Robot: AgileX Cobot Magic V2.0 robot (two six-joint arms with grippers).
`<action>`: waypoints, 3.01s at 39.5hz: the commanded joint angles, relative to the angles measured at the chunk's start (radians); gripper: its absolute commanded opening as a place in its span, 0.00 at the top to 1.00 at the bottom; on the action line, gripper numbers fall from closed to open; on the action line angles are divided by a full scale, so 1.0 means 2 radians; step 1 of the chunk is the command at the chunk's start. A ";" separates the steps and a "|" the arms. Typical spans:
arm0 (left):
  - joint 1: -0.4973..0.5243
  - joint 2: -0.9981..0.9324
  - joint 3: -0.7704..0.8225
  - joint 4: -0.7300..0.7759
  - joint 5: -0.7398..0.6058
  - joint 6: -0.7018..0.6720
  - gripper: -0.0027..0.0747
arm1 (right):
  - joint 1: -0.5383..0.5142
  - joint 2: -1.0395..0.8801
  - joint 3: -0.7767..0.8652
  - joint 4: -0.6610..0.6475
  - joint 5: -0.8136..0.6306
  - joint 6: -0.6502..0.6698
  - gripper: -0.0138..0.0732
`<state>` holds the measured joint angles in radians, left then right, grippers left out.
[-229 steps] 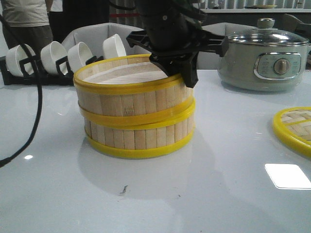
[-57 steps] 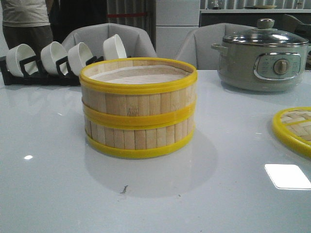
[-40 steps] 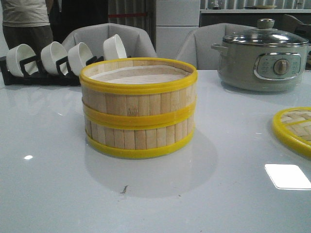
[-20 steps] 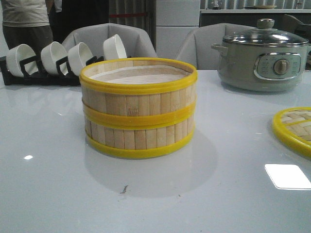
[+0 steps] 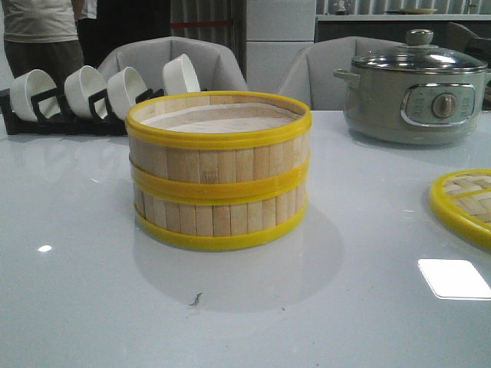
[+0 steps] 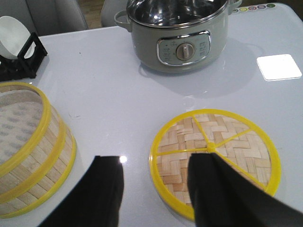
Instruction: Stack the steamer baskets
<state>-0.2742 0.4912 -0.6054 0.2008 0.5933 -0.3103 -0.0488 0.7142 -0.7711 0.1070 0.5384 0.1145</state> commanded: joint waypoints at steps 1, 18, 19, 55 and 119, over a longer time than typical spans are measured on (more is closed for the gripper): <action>0.002 0.001 -0.013 0.001 -0.039 -0.004 0.84 | 0.001 0.001 -0.019 0.009 -0.037 -0.002 0.34; 0.002 0.001 -0.013 0.001 -0.039 -0.004 0.84 | 0.001 0.007 -0.019 0.012 -0.018 -0.002 0.34; 0.002 0.001 -0.013 0.001 -0.039 -0.004 0.84 | 0.001 0.008 -0.019 0.012 -0.011 -0.002 0.34; 0.002 0.002 -0.013 0.001 -0.039 -0.004 0.84 | -0.013 0.273 -0.081 -0.026 0.034 -0.002 0.51; 0.002 0.002 -0.013 0.001 -0.039 -0.004 0.84 | -0.062 0.487 -0.212 -0.067 -0.007 -0.005 0.39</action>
<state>-0.2742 0.4912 -0.6054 0.2001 0.5920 -0.3103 -0.1671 1.7192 -1.1419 -0.0284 0.5555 0.1111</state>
